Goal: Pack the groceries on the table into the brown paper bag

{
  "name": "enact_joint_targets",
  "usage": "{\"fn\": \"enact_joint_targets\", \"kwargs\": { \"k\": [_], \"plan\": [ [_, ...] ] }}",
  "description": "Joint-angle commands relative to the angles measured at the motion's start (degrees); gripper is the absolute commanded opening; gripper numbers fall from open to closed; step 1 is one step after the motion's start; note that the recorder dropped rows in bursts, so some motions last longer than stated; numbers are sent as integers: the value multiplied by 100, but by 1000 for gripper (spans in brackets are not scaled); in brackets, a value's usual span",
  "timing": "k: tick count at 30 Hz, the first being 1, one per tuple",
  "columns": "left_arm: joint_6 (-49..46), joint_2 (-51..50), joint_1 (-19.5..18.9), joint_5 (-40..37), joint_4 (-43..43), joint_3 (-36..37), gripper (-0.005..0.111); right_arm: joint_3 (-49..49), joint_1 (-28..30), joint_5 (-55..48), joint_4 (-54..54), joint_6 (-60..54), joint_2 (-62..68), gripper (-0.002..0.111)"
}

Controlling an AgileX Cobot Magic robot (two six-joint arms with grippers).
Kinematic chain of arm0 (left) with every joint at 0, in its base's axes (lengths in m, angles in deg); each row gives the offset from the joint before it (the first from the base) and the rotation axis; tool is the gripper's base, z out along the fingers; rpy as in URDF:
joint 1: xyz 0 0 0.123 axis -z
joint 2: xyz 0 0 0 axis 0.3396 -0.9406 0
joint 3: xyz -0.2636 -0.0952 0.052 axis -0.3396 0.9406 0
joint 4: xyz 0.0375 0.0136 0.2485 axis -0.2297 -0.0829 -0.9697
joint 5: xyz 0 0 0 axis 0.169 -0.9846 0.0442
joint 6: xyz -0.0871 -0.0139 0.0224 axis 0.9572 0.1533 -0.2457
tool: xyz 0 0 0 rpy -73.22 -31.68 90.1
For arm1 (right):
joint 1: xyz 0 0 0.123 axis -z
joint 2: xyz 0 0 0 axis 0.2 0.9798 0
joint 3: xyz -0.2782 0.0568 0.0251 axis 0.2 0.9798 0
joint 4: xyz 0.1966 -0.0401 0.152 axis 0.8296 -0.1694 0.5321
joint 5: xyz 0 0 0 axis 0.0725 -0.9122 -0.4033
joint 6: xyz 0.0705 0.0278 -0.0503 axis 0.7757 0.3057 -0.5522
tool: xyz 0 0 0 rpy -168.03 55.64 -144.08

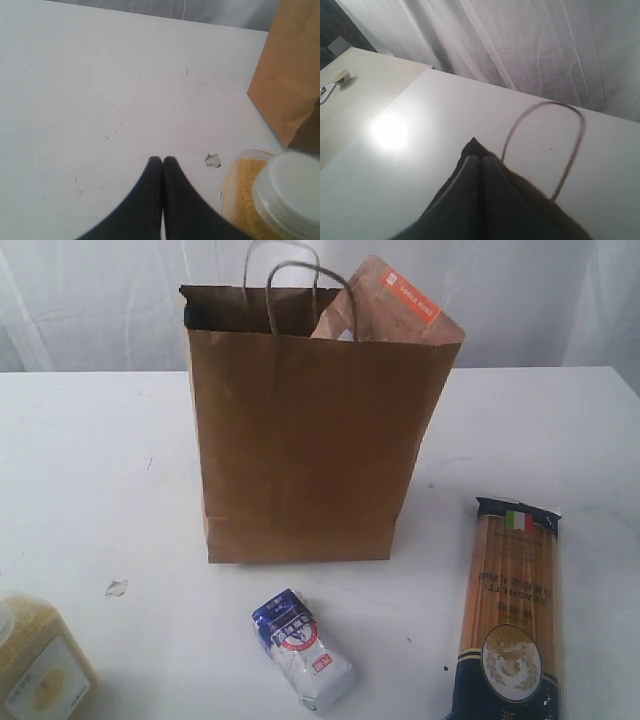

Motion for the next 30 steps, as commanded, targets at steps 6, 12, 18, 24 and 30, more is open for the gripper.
{"fn": "enact_joint_targets", "kwargs": {
  "k": [6,12,18,24,30],
  "plan": [
    [35,26,49,-1,29,22,0,-26,-6,37,55,-71,15,0],
    [35,26,49,-1,29,22,0,-26,22,-335,-1485,172,-259,0],
    [35,26,49,-1,29,22,0,-26,22,-1553,-6033,1842,-711,0],
    [35,26,49,-1,29,22,0,-5,327,-1686,-8745,2898,-927,0],
    [35,26,49,-1,29,22,0,494,971,-1686,-8560,3349,-969,0]
  ]
}}
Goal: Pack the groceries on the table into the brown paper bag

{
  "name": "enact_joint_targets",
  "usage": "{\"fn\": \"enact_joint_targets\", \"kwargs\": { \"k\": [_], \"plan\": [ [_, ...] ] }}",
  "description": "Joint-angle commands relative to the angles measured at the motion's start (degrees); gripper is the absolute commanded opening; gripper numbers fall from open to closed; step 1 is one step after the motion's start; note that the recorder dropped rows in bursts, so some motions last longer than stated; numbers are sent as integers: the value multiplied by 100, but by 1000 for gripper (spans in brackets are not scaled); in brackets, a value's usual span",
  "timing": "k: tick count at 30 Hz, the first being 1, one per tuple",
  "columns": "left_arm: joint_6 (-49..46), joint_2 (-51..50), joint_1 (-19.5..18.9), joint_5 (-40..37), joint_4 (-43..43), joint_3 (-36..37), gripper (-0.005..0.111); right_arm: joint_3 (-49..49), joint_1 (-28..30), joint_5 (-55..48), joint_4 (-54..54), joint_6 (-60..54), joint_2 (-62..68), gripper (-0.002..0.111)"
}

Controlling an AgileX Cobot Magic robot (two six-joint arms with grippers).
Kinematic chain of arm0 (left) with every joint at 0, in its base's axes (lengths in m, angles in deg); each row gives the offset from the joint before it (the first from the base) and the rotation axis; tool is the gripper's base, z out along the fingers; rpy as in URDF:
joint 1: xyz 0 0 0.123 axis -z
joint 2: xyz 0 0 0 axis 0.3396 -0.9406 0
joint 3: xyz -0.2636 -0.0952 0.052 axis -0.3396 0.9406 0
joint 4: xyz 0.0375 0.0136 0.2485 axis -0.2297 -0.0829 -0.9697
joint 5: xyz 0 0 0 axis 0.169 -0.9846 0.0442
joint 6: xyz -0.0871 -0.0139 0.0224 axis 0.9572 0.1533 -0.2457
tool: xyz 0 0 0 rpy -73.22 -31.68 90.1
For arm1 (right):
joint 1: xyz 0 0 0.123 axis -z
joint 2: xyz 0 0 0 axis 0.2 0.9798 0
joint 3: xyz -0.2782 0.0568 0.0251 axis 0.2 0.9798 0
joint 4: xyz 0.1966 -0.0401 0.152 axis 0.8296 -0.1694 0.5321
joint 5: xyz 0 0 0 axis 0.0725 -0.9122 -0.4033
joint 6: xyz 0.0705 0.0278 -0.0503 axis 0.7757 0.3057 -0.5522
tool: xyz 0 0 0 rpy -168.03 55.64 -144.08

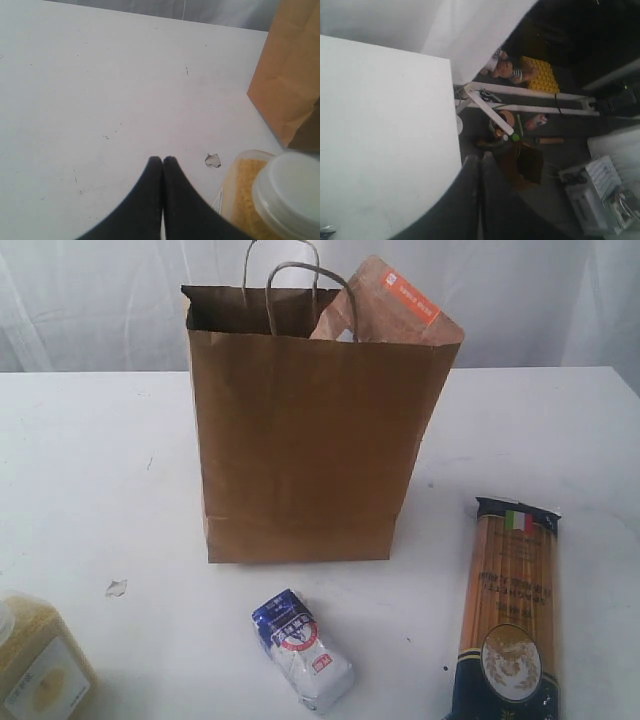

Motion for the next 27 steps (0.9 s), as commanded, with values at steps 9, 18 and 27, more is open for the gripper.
{"fn": "enact_joint_targets", "kwargs": {
  "k": [9,18,27],
  "plan": [
    [35,26,49,-1,29,22,0,2627,1100,-21,1622,80,-288,0],
    [35,26,49,-1,29,22,0,4377,1100,678,2882,-466,-905,0],
    [35,26,49,-1,29,22,0,5125,1100,1068,4729,-1897,-895,0]
  ]
}}
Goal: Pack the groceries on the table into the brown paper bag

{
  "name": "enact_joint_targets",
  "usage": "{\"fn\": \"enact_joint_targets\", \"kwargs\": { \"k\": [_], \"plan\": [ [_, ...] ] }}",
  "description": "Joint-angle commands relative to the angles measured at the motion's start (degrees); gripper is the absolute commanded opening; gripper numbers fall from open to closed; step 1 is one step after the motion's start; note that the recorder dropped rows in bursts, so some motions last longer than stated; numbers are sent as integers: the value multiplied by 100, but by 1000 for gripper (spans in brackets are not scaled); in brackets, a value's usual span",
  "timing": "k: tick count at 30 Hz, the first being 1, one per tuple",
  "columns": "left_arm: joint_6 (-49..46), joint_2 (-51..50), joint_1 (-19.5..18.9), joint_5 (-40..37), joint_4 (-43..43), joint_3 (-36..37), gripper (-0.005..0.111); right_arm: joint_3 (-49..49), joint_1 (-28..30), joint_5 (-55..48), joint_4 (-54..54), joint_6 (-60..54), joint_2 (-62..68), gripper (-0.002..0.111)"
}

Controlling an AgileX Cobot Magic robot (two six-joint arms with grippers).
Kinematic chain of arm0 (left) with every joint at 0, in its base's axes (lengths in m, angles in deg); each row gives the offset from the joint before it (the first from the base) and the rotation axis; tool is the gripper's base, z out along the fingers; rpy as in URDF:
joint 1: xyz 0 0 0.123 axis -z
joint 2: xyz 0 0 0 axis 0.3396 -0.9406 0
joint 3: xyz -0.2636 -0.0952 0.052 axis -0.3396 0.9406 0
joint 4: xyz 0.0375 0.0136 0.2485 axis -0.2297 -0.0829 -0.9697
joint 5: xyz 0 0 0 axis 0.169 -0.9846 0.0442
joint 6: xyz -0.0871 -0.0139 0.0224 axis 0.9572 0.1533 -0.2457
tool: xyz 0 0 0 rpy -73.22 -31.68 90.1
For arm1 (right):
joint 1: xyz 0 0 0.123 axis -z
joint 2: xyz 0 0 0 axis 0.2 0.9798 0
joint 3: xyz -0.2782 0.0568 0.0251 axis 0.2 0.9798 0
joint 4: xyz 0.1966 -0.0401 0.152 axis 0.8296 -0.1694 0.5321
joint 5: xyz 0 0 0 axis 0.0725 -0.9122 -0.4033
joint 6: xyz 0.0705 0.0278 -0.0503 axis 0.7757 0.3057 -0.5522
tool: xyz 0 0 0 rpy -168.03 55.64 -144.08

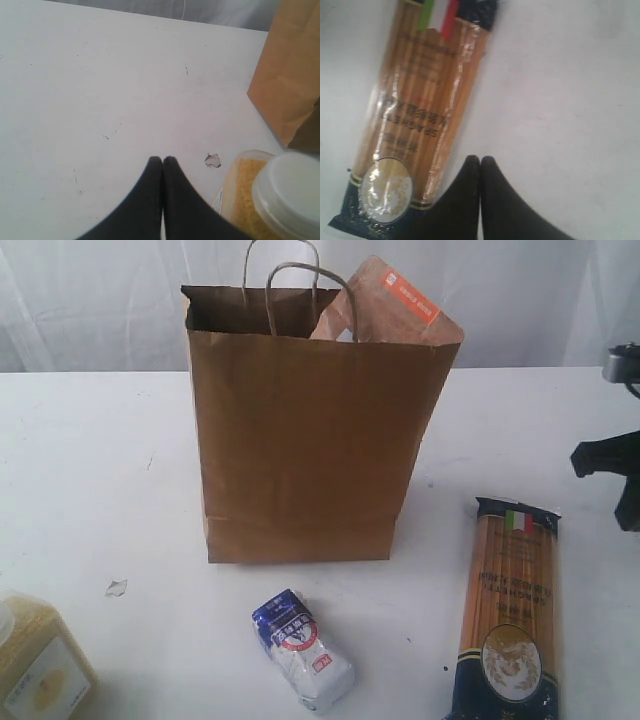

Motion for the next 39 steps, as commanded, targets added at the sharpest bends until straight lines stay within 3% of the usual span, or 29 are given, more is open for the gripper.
{"fn": "enact_joint_targets", "kwargs": {
  "k": [1,8,11,17,20,25,30,32,39],
  "plan": [
    [35,26,49,-1,29,22,0,228,27,168,773,-738,-42,0],
    [35,26,49,-1,29,22,0,603,27,157,932,-883,-42,1],
    [35,26,49,-1,29,22,0,796,27,406,909,-889,-42,12],
    [35,26,49,-1,29,22,0,947,-66,431,1558,-1198,-42,11],
    [35,26,49,-1,29,22,0,947,-763,254,2156,-2142,-69,1],
    [35,26,49,-1,29,22,0,947,-2793,435,2157,-2390,-164,0],
    [35,26,49,-1,29,22,0,947,-3844,1488,2157,-2369,-129,0],
    [35,26,49,-1,29,22,0,935,-4041,1802,2157,-2369,-129,6],
    [35,26,49,-1,29,22,0,926,-4293,1761,2170,-1958,-129,48]
  ]
}}
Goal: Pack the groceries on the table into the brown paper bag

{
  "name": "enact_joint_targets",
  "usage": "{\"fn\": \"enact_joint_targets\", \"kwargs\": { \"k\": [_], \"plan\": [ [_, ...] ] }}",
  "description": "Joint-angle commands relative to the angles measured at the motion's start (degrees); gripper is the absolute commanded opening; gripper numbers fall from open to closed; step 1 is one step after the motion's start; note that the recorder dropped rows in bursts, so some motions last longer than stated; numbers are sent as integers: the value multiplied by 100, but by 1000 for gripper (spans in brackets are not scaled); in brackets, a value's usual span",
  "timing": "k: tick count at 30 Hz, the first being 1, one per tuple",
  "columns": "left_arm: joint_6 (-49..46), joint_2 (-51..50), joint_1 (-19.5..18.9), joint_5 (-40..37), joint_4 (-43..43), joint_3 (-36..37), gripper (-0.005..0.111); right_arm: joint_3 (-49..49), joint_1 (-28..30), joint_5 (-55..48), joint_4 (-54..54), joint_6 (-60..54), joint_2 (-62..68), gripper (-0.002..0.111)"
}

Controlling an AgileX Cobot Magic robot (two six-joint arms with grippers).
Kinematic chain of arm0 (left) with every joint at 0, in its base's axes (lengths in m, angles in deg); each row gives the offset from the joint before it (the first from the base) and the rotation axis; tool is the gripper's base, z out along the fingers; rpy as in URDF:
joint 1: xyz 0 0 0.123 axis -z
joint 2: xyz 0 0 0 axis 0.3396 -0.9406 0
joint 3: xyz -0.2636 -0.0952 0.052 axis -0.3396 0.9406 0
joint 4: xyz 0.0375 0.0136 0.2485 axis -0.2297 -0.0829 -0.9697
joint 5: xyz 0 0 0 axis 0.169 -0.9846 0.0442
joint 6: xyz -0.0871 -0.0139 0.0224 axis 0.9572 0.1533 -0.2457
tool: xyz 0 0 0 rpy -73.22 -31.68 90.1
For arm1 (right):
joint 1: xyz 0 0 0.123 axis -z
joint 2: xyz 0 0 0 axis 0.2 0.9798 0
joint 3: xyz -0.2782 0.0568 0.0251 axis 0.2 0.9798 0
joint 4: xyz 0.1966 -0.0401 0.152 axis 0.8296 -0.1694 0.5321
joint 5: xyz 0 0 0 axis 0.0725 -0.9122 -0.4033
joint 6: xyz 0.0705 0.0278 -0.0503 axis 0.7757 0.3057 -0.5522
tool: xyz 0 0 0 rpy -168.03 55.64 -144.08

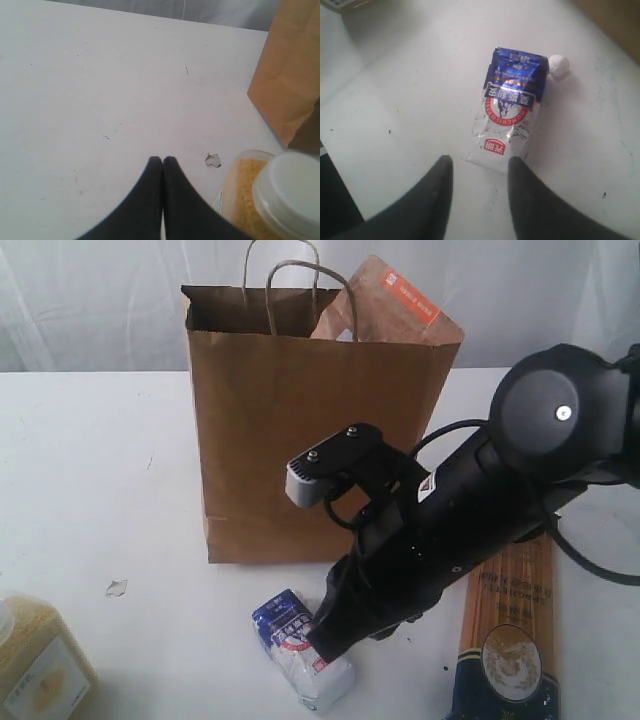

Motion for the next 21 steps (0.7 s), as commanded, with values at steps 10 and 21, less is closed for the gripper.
{"fn": "enact_joint_targets", "kwargs": {
  "k": [10,21],
  "plan": [
    [35,27,49,58,29,22,0,11,-62,-447,-356,1208,-102,21],
    [450,27,49,56,50,22,0,124,483,-304,-5639,5158,-732,0]
  ]
}}
